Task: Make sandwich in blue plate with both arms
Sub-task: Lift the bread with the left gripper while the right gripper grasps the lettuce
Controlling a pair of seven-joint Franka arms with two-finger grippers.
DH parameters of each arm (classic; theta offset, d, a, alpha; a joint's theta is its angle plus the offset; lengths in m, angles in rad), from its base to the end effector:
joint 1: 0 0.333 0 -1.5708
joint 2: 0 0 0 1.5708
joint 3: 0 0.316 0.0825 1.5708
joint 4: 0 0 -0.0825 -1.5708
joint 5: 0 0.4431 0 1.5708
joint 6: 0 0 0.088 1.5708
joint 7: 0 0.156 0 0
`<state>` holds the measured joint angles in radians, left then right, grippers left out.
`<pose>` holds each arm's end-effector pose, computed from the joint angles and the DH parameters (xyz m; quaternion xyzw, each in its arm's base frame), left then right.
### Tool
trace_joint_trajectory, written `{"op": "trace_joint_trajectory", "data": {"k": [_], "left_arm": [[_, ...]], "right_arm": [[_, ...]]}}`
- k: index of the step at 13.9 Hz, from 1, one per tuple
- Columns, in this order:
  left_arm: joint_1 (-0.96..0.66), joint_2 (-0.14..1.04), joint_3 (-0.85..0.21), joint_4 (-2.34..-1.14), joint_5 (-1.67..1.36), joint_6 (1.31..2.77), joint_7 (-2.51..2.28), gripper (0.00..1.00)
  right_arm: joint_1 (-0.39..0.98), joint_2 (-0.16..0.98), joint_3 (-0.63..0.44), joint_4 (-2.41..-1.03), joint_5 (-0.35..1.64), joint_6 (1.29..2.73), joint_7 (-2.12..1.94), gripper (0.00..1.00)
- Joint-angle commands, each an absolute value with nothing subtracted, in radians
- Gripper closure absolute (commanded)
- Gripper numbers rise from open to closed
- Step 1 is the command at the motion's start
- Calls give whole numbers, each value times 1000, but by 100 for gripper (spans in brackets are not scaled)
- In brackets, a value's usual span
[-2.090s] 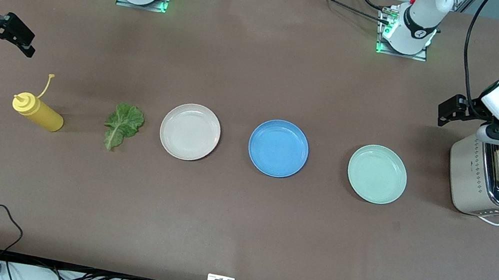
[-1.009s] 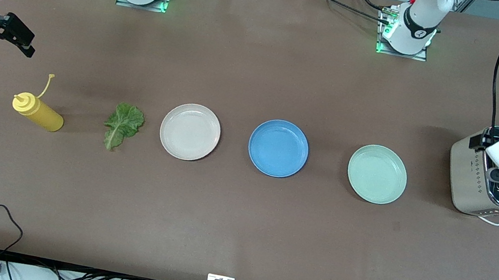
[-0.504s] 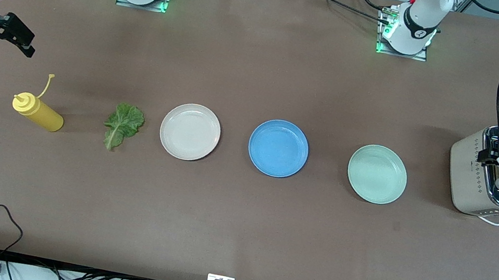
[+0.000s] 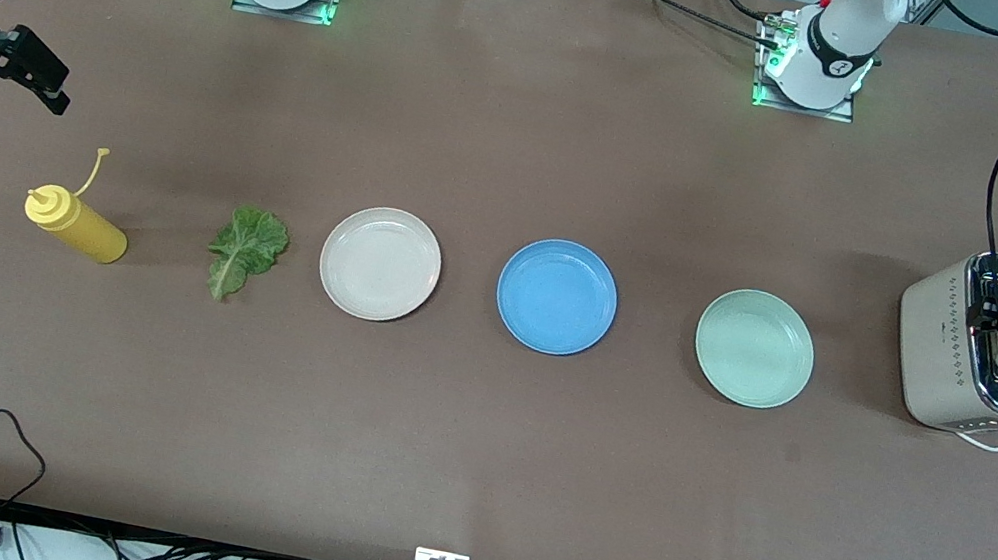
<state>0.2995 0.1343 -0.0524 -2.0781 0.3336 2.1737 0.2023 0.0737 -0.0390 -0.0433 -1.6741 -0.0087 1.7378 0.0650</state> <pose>0.5880 0.1748 0.2801 -0.9883 0.0745 0.0475 0.1240 0.6209 0.0173 0.5597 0.9985 -0.0168 0.0514 0.0010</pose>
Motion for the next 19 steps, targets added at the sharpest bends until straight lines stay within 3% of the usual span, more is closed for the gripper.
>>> {"op": "trace_joint_trajectory", "data": {"k": [1, 5, 6, 13, 16, 19], "left_arm": [[322, 97, -64, -2120, 351, 2183, 224, 56], [324, 86, -64, -2111, 350, 2134, 222, 91], [324, 83, -64, -2105, 350, 2120, 222, 95], [313, 74, -80, -1849, 344, 1760, 224, 95], [311, 72, -152, -1712, 330, 1581, 224, 94], [311, 77, -286, -1655, 308, 1566, 241, 94]], "right_arm": [[69, -61, -41, -1695, -9, 1741, 55, 0], [71, -61, -41, -1695, -11, 1738, 55, 0], [72, -61, -41, -1695, -11, 1738, 55, 0], [77, -57, -40, -1698, -15, 1740, 70, 0], [86, 17, -35, -1697, -15, 1708, 55, 0], [117, 101, -34, -1713, -20, 1730, 74, 0]]}}
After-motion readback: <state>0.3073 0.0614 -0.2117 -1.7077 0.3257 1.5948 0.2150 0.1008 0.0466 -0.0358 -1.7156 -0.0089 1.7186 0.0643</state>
